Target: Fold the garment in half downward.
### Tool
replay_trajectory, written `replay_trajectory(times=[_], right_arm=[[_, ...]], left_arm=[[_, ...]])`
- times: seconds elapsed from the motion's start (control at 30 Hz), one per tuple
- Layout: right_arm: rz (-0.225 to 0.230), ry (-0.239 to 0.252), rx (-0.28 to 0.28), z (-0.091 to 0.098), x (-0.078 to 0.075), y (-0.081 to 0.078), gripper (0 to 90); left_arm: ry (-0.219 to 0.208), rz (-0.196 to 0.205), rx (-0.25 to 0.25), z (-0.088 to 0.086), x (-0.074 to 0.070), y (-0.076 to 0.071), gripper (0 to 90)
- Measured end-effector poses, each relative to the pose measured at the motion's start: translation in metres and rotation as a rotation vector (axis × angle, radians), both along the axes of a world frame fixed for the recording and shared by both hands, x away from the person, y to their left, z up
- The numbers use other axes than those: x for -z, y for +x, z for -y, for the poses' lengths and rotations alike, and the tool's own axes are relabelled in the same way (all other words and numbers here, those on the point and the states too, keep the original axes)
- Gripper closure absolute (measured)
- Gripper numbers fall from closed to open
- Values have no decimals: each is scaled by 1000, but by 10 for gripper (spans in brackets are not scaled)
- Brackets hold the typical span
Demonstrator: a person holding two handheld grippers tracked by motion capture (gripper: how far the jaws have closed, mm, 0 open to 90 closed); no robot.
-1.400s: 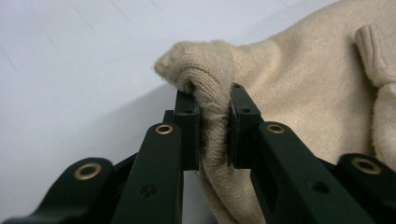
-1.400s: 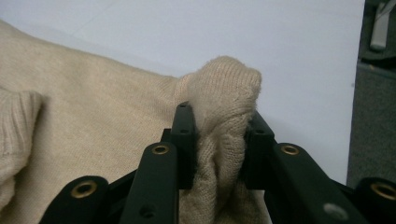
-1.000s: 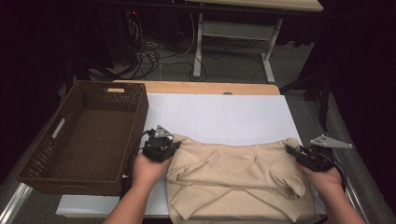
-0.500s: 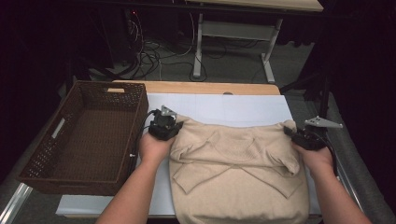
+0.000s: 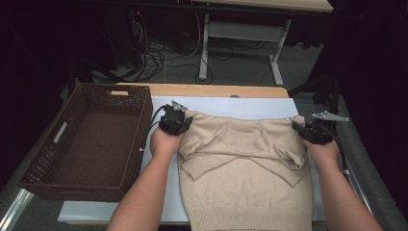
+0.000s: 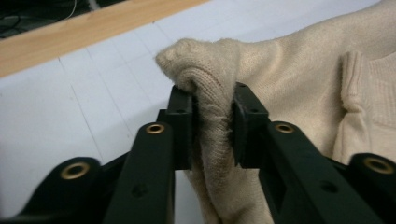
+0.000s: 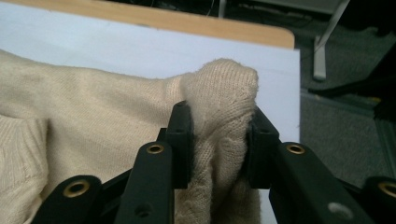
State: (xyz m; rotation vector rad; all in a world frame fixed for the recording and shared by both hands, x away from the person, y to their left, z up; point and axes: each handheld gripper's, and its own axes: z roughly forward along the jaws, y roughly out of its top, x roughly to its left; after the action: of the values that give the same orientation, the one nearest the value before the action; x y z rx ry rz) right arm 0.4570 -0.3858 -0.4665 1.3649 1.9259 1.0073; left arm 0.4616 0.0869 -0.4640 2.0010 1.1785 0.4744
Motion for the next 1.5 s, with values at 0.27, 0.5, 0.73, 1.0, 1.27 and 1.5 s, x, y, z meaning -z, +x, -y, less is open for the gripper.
replay_trajectory(times=[0.27,0.5,0.73,1.0,1.27,1.5], right_arm=[[-55,3,23,2,9,4,411],[-42,27,-2,5,4,-15,379],[-27,45,-18,10,2,-36,372],[-7,60,-51,16,-3,-63,374],[12,75,-98,16,-6,-91,387],[8,69,-145,9,-5,-106,400]], left_arm=[[-25,-68,13,-6,4,-4,360],[-76,-89,35,-13,0,-20,357],[-97,-96,75,-12,0,-39,356],[-134,-89,102,-11,0,-60,326],[-118,-94,124,-13,4,-77,331],[-122,-87,139,-16,14,-90,332]])
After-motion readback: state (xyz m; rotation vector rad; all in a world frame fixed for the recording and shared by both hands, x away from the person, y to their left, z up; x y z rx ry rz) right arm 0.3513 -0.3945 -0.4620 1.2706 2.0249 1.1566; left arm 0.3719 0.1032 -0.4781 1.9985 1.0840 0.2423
